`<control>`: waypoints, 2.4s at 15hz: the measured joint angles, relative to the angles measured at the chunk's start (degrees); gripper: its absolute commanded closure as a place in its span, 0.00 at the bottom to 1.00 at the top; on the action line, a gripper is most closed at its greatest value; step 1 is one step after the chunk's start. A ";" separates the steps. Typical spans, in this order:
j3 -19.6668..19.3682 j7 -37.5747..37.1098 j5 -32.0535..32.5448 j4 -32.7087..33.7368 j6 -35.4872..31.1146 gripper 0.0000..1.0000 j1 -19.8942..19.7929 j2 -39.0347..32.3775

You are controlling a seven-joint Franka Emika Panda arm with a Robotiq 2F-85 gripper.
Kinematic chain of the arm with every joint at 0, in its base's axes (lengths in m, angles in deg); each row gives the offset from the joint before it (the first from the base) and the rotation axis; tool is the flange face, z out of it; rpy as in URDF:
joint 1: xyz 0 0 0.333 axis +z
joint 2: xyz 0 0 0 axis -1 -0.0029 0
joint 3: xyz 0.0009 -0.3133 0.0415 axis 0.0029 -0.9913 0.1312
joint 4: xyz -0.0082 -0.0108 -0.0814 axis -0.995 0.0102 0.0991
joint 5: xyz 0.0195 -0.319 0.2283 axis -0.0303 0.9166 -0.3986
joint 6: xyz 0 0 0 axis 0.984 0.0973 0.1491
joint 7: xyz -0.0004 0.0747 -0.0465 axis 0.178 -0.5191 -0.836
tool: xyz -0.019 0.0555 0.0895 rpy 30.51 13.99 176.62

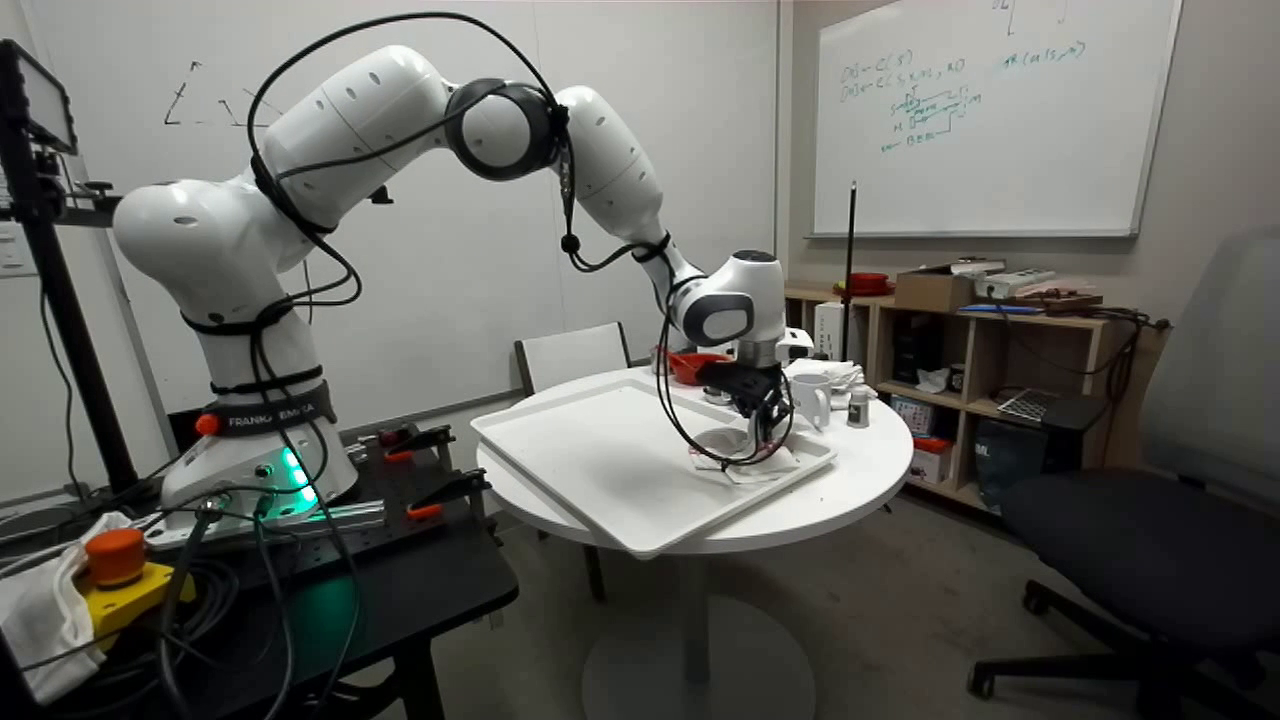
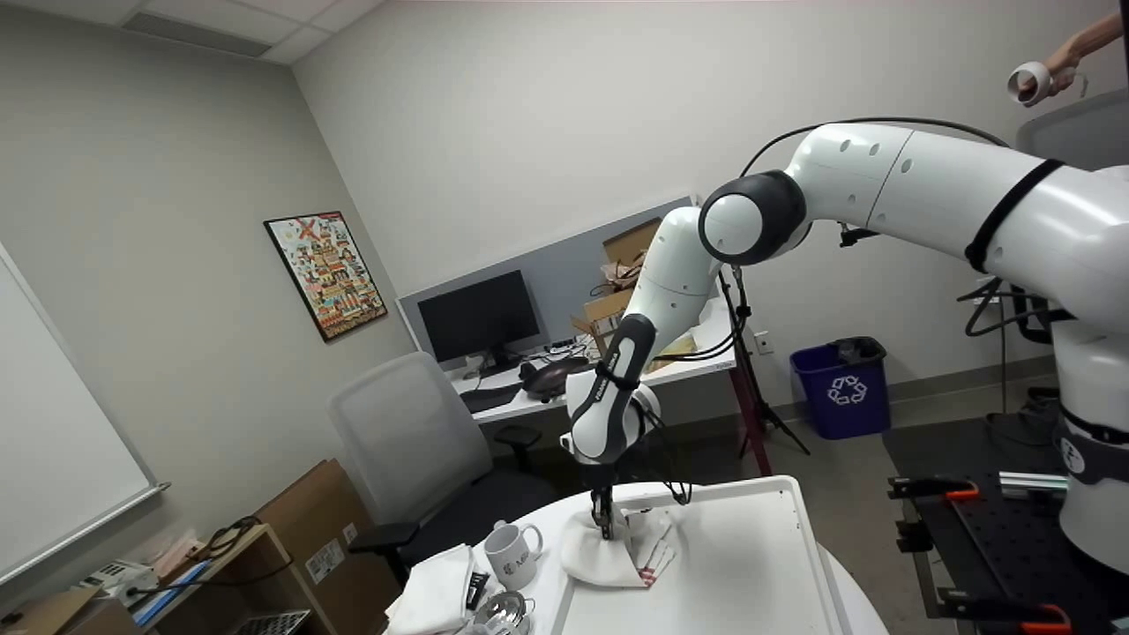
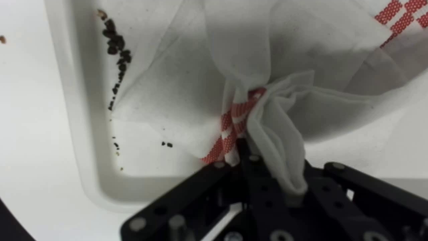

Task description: Pick up the white towel and wipe the the white tray.

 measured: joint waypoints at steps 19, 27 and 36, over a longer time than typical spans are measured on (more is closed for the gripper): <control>33.17 1.72 -5.48 -38.60 -29.23 0.98 -25.41 26.89; 58.09 1.88 -4.53 -54.92 -37.03 0.98 -39.45 33.90; 53.75 4.46 -4.17 -55.75 -35.87 0.98 -20.11 34.53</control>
